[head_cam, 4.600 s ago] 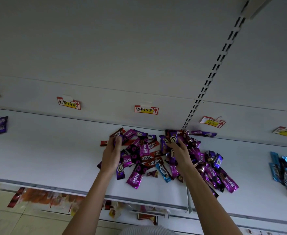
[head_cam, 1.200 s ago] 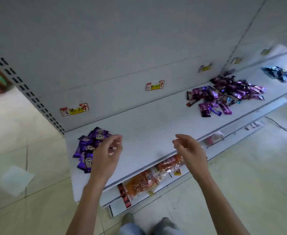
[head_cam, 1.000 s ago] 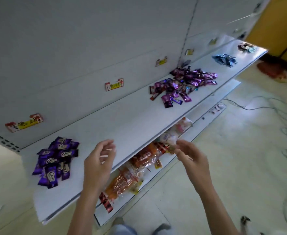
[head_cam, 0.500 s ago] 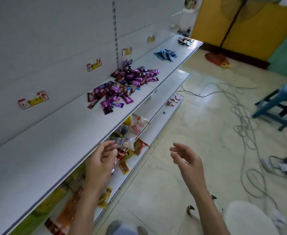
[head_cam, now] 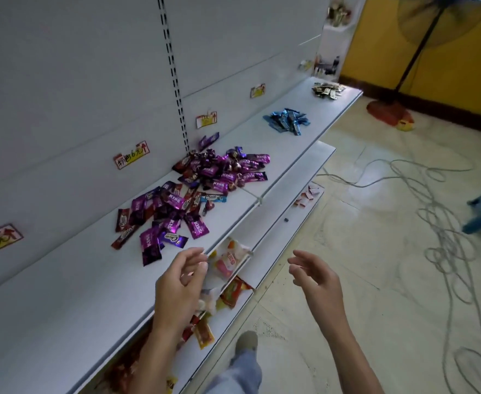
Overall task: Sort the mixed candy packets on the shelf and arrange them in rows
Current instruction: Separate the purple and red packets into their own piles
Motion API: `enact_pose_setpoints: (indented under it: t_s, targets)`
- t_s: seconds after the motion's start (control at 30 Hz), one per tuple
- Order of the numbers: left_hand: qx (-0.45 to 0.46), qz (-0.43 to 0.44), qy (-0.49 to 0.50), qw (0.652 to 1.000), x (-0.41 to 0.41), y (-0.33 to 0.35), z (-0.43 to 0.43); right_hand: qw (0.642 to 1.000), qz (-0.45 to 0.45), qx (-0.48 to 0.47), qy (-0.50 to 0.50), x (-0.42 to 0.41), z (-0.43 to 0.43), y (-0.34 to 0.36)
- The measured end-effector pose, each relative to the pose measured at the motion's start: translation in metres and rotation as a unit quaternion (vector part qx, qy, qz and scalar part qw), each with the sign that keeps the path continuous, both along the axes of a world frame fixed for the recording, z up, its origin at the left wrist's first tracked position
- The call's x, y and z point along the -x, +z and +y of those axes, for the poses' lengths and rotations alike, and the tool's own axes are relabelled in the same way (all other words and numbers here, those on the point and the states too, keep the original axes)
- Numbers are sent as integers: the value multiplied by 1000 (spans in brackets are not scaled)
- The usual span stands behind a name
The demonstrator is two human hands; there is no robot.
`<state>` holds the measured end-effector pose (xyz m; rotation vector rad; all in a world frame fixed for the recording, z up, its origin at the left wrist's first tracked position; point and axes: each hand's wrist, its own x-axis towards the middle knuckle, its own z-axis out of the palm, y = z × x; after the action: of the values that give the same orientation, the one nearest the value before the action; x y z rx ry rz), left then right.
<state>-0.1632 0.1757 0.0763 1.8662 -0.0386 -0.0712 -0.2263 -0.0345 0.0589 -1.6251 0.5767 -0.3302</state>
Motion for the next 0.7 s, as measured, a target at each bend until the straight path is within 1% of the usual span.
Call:
enact_pose_setpoints:
  t_s: [0.13,0.23,0.37,0.43,0.53,0.7]
  targets:
    - [3,-13,11,1000,-69,11,-37,999,-15,14,35,-78,-41,13]
    - [15,-17,17,1000,-114,17,-63,999,-29,15,42,-128,-69,20]
    - [12,-21,57,998,-148,17,-81,997,-29,17,67,-181,-94,21]
    - [16,-18,94,995,-159,12,-83,994,-26,27,98,-209,-103,20]
    - [7,-23,179,983,-172,3,-84,985,-21,41,168,-252,-110,20]
    - [-57,-33,298,952,-179,-12,-95,945,-30,84,314,-312,-107,19]
